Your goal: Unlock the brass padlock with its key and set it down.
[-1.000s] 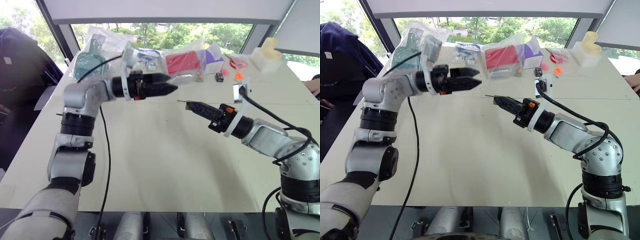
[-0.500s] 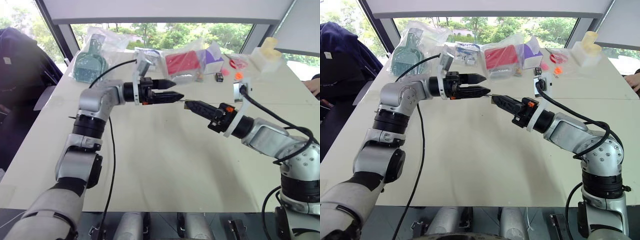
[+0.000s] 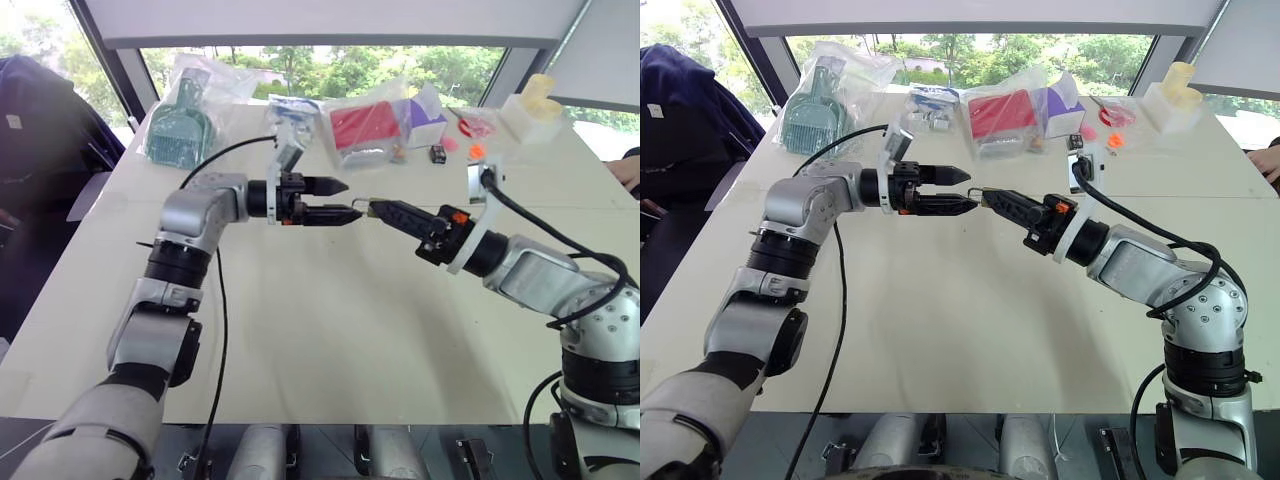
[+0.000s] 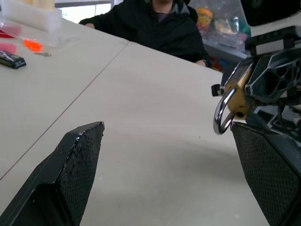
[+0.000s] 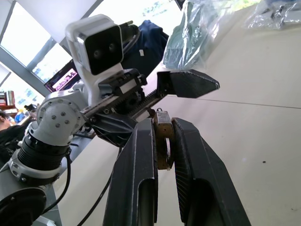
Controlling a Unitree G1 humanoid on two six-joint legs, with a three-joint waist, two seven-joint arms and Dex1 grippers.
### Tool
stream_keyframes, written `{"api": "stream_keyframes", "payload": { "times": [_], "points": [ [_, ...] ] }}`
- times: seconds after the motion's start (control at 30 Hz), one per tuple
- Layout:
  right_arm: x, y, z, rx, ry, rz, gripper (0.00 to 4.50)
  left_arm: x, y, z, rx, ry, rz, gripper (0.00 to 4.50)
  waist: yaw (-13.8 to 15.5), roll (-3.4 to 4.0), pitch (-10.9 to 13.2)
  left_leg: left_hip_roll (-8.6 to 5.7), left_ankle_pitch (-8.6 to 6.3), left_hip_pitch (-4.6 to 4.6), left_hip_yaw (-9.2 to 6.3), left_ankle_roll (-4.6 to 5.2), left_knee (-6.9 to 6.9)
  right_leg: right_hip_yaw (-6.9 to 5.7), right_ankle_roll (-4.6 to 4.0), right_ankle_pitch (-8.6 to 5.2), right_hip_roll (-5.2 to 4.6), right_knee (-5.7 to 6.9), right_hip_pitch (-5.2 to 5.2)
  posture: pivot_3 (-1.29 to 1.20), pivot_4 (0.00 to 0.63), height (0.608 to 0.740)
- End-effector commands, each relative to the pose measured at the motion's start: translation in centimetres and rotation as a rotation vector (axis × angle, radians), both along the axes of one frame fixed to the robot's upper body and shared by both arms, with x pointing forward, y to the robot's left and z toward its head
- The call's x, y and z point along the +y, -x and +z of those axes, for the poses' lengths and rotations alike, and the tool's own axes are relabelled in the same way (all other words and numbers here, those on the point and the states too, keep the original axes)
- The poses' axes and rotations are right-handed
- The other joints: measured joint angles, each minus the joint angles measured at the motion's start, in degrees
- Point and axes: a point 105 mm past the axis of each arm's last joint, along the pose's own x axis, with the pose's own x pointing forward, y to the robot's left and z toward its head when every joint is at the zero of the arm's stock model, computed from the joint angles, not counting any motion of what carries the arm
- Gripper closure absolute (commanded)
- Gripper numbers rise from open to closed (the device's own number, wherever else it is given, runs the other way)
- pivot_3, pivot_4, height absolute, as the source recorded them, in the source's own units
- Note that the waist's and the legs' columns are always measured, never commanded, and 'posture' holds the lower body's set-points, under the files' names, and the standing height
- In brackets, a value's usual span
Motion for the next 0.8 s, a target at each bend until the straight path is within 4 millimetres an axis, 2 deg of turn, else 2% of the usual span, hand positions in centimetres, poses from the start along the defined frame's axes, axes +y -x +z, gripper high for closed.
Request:
{"api": "stream_keyframes", "payload": {
  "times": [0.03, 0.2, 0.37, 0.5, 0.67, 0.8],
  "points": [
    [0.4, 0.8, 1.7, -0.065, -0.017, 0.028, 4.50, -0.6, -0.1, 1.1, -0.071, 0.003, -0.003, 0.04, 0.0, 0.00, 0.0, 0.00, 0.00, 0.00, 0.00, 0.00, 0.00, 0.00, -0.06, -0.03, -0.01, 0.00, 0.00, 0.00, 0.150, 0.740],
    [0.7, 0.9, 1.2, -0.059, 0.004, 0.040, 4.50, -1.7, -0.9, 1.6, -0.099, 0.021, 0.014, 0.04, 0.1, 0.00, 0.0, 0.00, 0.00, -0.01, 0.00, 0.00, 0.00, 0.00, -0.06, -0.03, -0.02, 0.00, 0.00, 0.00, 0.150, 0.740],
    [0.6, 1.0, 0.9, -0.048, 0.002, 0.031, 4.50, -2.0, -1.3, 2.1, -0.103, 0.048, 0.027, 0.04, 0.0, 0.00, 0.0, 0.00, 0.00, -0.01, 0.01, 0.01, -0.01, -0.01, 0.10, 0.06, 0.01, -0.01, 0.00, 0.00, 0.150, 0.740],
    [0.3, 0.9, 0.8, -0.040, -0.010, 0.014, 4.50, -1.5, -0.9, 1.4, -0.094, 0.023, 0.010, 0.04, -0.1, 0.00, 0.0, 0.00, 0.00, -0.01, 0.01, 0.00, -0.02, 0.00, 0.11, 0.06, 0.02, 0.00, -0.03, 0.00, 0.150, 0.740],
    [0.1, 0.8, 0.8, -0.033, -0.026, 0.006, 4.50, -0.5, -1.5, 1.0, -0.094, 0.013, 0.058, 0.04, 0.0, 0.00, 0.0, 0.00, 0.00, -0.01, 0.01, 0.00, -0.02, 0.00, 0.11, 0.06, 0.00, 0.00, -0.03, 0.00, 0.150, 0.740],
    [-0.6, 0.4, -0.1, 0.023, -0.041, -0.028, 4.50, 0.6, -0.9, 0.6, -0.071, 0.010, 0.062, 0.04, 0.0, 0.00, 0.0, 0.00, 0.00, -0.01, 0.01, 0.00, -0.02, 0.00, 0.11, 0.06, -0.02, 0.00, -0.02, 0.00, 0.150, 0.740]
  ]
}}
